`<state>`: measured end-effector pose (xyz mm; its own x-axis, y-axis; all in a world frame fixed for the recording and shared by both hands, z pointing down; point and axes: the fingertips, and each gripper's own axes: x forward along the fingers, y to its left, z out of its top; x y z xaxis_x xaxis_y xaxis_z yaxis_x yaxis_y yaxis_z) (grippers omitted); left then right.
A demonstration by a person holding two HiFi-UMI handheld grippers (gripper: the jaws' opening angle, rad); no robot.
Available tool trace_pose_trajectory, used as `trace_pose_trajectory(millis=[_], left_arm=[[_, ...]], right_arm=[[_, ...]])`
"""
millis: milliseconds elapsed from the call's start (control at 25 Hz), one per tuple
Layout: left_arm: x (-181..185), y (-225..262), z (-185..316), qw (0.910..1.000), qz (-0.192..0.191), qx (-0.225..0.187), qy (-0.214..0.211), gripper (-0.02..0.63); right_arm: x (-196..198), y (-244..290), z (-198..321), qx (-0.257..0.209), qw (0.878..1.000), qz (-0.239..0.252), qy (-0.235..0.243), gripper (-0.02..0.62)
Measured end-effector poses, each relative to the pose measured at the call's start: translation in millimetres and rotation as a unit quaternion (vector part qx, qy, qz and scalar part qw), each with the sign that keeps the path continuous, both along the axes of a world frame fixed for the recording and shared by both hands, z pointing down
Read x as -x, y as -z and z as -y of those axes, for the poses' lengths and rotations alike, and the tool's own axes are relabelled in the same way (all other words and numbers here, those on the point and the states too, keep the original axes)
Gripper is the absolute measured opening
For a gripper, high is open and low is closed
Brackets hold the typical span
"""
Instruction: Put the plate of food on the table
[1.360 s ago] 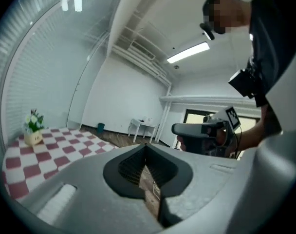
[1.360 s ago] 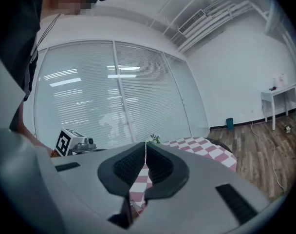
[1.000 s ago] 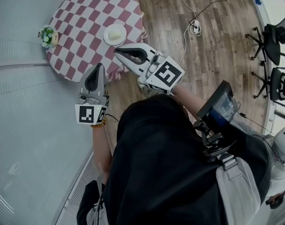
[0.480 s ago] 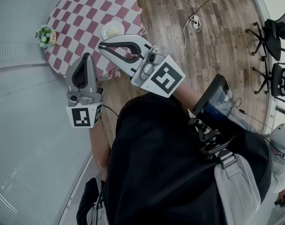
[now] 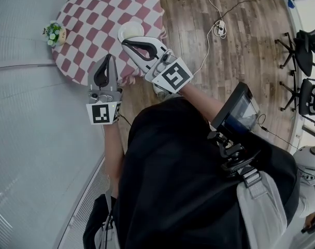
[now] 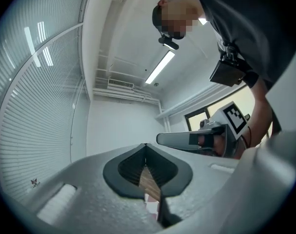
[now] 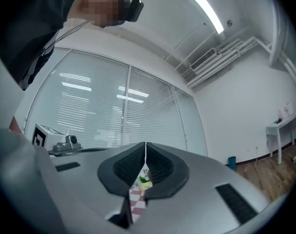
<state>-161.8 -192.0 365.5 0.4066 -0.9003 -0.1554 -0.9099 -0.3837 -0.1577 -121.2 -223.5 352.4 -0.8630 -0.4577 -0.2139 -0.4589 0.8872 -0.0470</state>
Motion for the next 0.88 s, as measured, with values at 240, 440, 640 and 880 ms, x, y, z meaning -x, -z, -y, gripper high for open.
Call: trace_pose_trajectory(millis=[240, 440, 640, 880], left_arm=[[19, -58, 17, 0.9983, -0.016, 0.054, 0.016, 0.006], [23, -99, 26, 0.9935, -0.027, 0.105, 0.036, 0.008], [15, -130, 32, 0.9893, -0.024, 0.139, 0.036, 0.008], [14, -154, 35, 0.9847, -0.035, 0.167, 0.036, 0.008]], right_arm=[[15, -63, 16, 0.036, 0.998, -0.047, -0.011, 0.017], [15, -96, 9, 0.065, 0.995, -0.078, 0.004, 0.017], [16, -136, 7, 0.093, 0.990, -0.104, 0.013, 0.017], [16, -163, 4, 0.108, 0.987, -0.115, 0.009, 0.017]])
